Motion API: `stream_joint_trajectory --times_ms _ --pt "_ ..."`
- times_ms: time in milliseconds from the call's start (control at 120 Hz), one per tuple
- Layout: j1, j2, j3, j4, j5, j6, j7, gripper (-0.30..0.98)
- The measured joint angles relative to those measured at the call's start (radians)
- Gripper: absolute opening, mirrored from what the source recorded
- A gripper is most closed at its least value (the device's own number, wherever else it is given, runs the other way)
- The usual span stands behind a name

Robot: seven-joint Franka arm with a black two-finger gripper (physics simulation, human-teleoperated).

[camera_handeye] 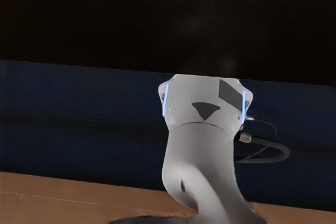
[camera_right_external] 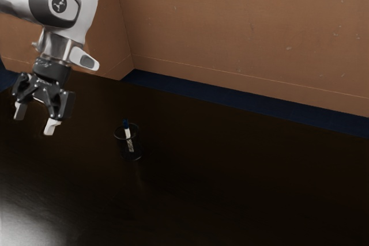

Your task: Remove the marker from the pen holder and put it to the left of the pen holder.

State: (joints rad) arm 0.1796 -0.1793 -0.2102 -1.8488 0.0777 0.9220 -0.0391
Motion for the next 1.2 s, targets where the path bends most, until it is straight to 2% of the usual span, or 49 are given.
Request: stream_joint_trajectory --times_ms 117,167,300,367,433,525,583,700,875,1017,1200 --pt "-0.001 -0.022 -0.071 0.020 0.035 0.285 -0.001 0.69" --pt "0.042 0.021 -0.079 -0.002 0.047 0.394 -0.004 0.68" --pt "0.096 0.347 -0.079 0.201 0.066 0.625 -0.055 0.69" --pt "0.023 0.477 -0.052 0.295 0.067 0.719 -0.095 0.69" --pt "-0.108 0.548 0.072 0.335 0.047 0.785 -0.132 0.69" --pt "-0.227 0.585 0.182 0.348 0.019 0.849 -0.184 0.69" --pt "-0.272 0.593 0.220 0.350 0.001 0.879 -0.215 0.69" --pt "-0.357 0.619 0.237 0.347 0.017 0.926 -0.267 0.69" --pt "-0.404 0.637 0.236 0.334 0.055 0.986 -0.329 0.69" --pt "-0.396 0.610 0.237 0.262 0.058 1.011 -0.369 0.69" --pt "-0.227 0.609 0.236 0.254 0.066 1.026 -0.390 0.69"
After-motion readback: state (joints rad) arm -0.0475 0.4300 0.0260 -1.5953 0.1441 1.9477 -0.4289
